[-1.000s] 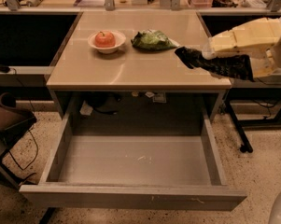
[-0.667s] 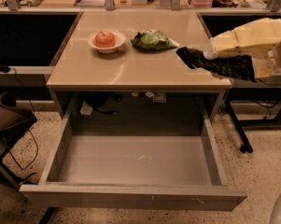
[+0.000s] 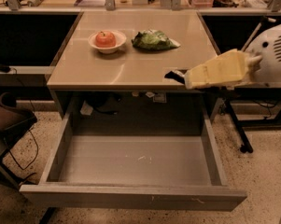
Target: Place rxbar chocolate into top drawer
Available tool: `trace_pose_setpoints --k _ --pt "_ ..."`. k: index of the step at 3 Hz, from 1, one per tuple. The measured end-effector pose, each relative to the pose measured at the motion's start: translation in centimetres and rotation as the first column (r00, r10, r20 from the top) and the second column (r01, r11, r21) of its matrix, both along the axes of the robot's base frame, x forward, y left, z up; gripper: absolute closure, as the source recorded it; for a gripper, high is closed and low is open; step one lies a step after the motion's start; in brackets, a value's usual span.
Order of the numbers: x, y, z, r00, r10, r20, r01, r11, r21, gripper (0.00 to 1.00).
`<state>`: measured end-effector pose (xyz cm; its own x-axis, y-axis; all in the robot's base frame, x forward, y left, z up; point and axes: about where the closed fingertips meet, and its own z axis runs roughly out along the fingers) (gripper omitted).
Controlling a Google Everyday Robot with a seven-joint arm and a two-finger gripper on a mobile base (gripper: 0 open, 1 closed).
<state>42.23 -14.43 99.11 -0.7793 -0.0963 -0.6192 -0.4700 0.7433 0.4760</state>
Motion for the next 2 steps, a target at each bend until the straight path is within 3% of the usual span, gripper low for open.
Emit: trace_pose_setpoints --k 1,2 --pt "1.04 -0.26 -0.15 0.9924 0.013 0.122 -0.001 0.995 -0.097 1.00" --pt "1.14 -0.26 -0.15 0.9925 0.012 0.122 0.000 0.996 -0.094 1.00"
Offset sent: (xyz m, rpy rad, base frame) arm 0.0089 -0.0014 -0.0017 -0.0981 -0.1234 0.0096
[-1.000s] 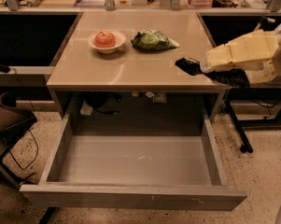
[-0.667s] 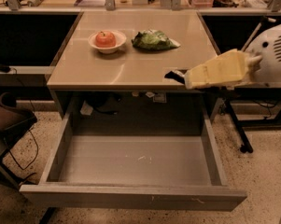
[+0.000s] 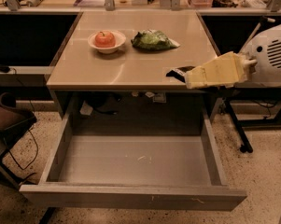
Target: Place rxbar chocolate into top drawer
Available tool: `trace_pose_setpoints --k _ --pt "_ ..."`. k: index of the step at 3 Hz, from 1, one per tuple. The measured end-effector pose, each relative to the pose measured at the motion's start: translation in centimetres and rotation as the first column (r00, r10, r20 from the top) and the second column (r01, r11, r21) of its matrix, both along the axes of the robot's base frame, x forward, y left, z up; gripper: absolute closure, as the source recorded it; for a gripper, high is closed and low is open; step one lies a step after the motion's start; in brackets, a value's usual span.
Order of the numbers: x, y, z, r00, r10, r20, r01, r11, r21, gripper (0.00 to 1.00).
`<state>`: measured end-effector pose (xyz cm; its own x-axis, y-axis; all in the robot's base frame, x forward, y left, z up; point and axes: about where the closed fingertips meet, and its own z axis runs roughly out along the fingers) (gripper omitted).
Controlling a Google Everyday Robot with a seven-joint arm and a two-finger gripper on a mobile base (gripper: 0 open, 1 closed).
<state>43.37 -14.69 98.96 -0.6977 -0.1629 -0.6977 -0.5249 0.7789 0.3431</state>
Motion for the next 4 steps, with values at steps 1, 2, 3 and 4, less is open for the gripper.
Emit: trace_pose_setpoints --k 1,2,3,4 --pt "1.2 -1.1 -1.5 0.9946 -0.043 0.094 0.051 0.995 -0.084 1.00" --pt "2.1 -1.8 -1.3 0.9855 -0.078 0.151 0.097 0.988 -0.122 1.00" --pt "2.2 -1.9 -1.3 0.9855 -0.078 0.150 0.097 0.988 -0.122 1.00" --pt "3.0 -2.6 -5.5 0.9857 -0.090 0.142 0.114 0.979 -0.169 1.00"
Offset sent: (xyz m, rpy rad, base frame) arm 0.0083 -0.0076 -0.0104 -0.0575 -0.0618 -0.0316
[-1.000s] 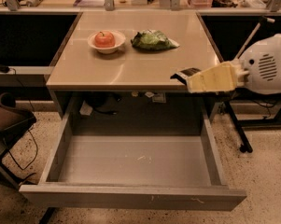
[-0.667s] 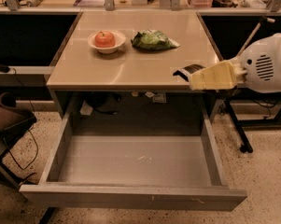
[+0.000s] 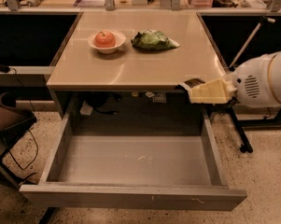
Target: Place rxbar chocolate into top drawer
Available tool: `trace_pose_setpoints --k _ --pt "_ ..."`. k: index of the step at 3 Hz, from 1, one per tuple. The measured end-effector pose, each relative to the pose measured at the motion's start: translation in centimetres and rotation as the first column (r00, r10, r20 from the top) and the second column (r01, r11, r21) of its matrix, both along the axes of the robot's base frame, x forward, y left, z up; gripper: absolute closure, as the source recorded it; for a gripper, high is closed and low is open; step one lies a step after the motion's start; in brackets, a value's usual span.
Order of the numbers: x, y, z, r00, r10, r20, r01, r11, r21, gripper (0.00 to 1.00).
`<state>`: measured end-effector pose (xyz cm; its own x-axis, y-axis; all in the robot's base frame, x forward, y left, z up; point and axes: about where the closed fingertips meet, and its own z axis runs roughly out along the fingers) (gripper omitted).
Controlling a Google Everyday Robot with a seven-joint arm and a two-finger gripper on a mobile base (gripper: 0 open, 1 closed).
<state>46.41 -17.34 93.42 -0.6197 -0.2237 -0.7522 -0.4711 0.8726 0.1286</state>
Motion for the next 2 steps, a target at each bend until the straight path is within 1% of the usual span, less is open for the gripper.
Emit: trace_pose_setpoints --k 1,2 --pt "1.7 -2.4 -8.7 0.9975 -0.065 0.027 0.068 0.992 -0.110 1.00" --pt "3.0 -3.6 -10.5 0.9935 -0.105 0.045 0.110 0.983 -0.149 1.00"
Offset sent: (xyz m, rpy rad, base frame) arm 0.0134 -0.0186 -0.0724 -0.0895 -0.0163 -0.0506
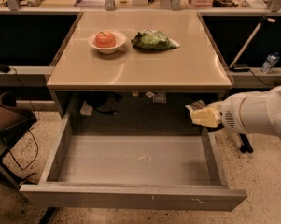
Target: Place rxbar chocolate into top drawer
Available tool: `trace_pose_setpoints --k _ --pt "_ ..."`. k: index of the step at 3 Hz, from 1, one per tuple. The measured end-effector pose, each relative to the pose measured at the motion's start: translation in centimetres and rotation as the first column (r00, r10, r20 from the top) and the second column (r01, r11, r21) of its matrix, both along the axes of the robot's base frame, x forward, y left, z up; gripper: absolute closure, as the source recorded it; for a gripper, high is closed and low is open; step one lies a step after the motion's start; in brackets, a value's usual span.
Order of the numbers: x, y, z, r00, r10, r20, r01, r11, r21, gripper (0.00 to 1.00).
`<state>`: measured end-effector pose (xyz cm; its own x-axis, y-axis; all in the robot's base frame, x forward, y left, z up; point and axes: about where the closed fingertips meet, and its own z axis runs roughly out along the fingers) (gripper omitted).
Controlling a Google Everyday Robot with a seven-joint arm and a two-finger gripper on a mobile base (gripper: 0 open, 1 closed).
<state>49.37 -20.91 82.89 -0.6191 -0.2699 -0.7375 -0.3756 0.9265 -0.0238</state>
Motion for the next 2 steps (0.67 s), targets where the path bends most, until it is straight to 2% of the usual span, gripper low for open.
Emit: trace_pose_setpoints --k 1,2 --pt "0.0 0.0 0.1 1.0000 -0.001 0.002 0.001 1.000 0.001 1.00" --pt "1.2 -0.7 -1.1 0.9996 -0.025 0.010 0.026 0.999 -0.025 1.00"
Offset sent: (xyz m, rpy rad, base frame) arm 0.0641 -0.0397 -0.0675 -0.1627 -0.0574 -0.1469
